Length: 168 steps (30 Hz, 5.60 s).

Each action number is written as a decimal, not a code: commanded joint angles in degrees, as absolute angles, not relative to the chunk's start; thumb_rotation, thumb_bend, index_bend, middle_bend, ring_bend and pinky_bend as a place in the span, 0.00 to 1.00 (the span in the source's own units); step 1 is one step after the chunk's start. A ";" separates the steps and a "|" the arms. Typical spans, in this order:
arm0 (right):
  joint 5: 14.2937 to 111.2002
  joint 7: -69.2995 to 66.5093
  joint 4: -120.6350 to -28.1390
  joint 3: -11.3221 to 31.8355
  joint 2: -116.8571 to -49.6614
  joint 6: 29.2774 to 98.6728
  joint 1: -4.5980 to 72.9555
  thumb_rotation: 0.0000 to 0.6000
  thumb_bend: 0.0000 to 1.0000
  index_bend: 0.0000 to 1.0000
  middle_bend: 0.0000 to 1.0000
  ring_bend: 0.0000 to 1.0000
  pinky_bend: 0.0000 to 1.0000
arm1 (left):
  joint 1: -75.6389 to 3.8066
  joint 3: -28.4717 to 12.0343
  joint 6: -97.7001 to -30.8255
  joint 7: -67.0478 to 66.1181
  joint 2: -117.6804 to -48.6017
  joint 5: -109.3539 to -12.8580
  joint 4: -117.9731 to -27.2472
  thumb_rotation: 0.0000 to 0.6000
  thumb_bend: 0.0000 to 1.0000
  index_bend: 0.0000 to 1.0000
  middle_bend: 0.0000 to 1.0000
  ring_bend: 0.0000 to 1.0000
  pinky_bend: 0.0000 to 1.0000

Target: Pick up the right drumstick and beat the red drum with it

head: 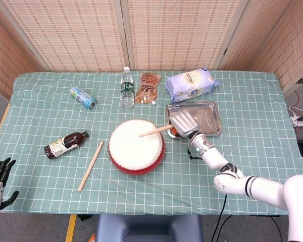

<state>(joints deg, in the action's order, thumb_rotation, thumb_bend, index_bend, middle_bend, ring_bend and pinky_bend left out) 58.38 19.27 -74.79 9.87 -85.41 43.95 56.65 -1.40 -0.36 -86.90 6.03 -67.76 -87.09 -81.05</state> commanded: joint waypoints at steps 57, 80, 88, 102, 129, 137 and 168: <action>55.24 28.07 -71.11 10.90 -90.39 46.22 55.29 1.00 1.00 1.00 1.00 1.00 1.00 | -1.78 -0.38 -85.84 5.00 -67.59 -86.59 -81.74 1.00 0.23 0.01 0.00 0.00 0.00; 59.91 17.66 -70.07 11.43 -89.65 43.47 54.51 1.00 1.00 1.00 1.00 1.00 1.00 | -1.58 -0.35 -85.75 4.97 -67.74 -86.23 -81.33 1.00 0.23 0.00 0.00 0.00 0.00; 59.57 11.99 -73.20 15.38 -89.94 46.92 53.40 1.00 1.00 1.00 1.00 1.00 1.00 | -1.58 -0.47 -85.45 4.98 -67.82 -85.78 -81.14 1.00 0.23 0.00 0.00 0.00 0.00; 65.60 9.70 -69.72 13.08 -89.53 45.75 53.13 1.00 1.00 1.00 1.00 1.00 1.00 | -1.78 -0.40 -85.40 4.87 -67.92 -86.21 -81.29 1.00 0.23 0.00 0.00 0.00 0.00; 67.71 11.98 -68.55 12.83 -91.22 48.75 51.95 1.00 1.00 1.00 1.00 1.00 1.00 | -1.84 -0.46 -85.72 5.24 -68.06 -86.51 -80.96 1.00 0.23 0.01 0.00 0.00 0.00; 62.38 27.32 -66.68 10.99 -93.03 47.83 53.40 1.00 1.00 1.00 1.00 1.00 1.00 | -1.82 -0.38 -85.40 5.30 -68.24 -86.25 -80.67 1.00 0.23 0.01 0.00 0.00 0.00; 60.67 31.42 -68.70 11.15 -93.18 50.17 52.93 1.00 1.00 1.00 1.00 1.00 1.00 | -1.89 -0.40 -85.27 5.40 -68.44 -86.15 -80.36 1.00 0.23 0.00 0.00 0.00 0.00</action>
